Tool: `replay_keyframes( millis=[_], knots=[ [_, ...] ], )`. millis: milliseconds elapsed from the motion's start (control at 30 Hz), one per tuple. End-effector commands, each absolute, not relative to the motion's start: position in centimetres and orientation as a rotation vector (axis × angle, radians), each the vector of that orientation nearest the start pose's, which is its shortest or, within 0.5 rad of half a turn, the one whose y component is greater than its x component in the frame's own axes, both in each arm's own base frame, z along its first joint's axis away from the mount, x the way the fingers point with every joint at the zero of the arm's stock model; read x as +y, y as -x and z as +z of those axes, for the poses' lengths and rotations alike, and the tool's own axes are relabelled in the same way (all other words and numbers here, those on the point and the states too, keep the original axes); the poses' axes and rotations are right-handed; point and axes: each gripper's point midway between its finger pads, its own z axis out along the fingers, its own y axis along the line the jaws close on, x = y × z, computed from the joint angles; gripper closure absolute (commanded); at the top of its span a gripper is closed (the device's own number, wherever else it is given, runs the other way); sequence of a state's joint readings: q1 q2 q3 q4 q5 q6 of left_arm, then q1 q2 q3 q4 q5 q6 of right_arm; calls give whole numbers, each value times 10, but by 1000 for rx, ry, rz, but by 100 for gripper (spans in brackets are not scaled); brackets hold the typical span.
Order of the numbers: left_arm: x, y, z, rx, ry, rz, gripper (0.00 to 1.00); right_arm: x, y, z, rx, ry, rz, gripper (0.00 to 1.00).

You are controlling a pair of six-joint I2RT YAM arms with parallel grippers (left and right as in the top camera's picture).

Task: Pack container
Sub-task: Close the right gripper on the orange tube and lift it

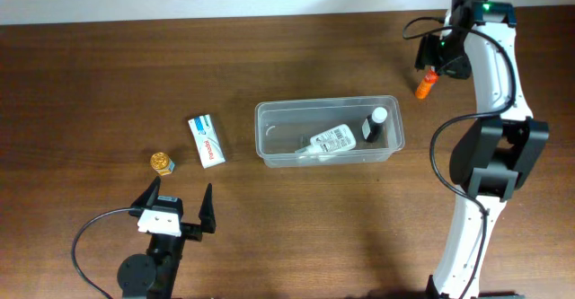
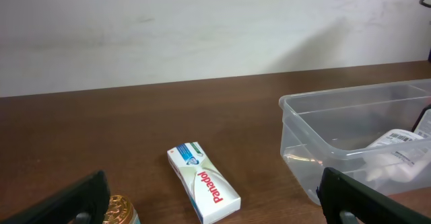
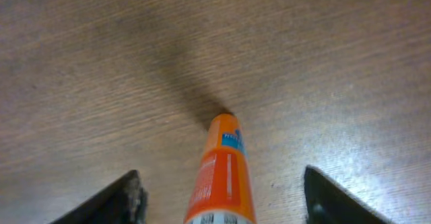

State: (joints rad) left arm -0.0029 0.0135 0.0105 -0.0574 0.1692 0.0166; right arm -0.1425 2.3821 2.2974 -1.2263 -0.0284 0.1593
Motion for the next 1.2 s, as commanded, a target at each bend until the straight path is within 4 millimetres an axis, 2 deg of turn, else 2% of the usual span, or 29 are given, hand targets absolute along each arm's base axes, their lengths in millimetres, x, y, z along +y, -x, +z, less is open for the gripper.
replay_keyframes(
  millis=[0,300,733,933,1167],
  knots=[
    [-31,-243,162,1623,-165,-125,1,-66,-519,88,2867,-423,48,39],
    [-31,-243,162,1623,-165,-125,1,-66,-519,88,2866,-423,48,57],
    [-31,-243,162,1623,-165,-125,1,-65,-518,91,2865,-424,49,77],
    [-31,-243,162,1623,-165,-125,1,-65,-516,107,2846,-425,49,79],
    [-31,-243,162,1623,-165,-125,1,-63,-506,140,2854,-426,58,80]
  ],
)
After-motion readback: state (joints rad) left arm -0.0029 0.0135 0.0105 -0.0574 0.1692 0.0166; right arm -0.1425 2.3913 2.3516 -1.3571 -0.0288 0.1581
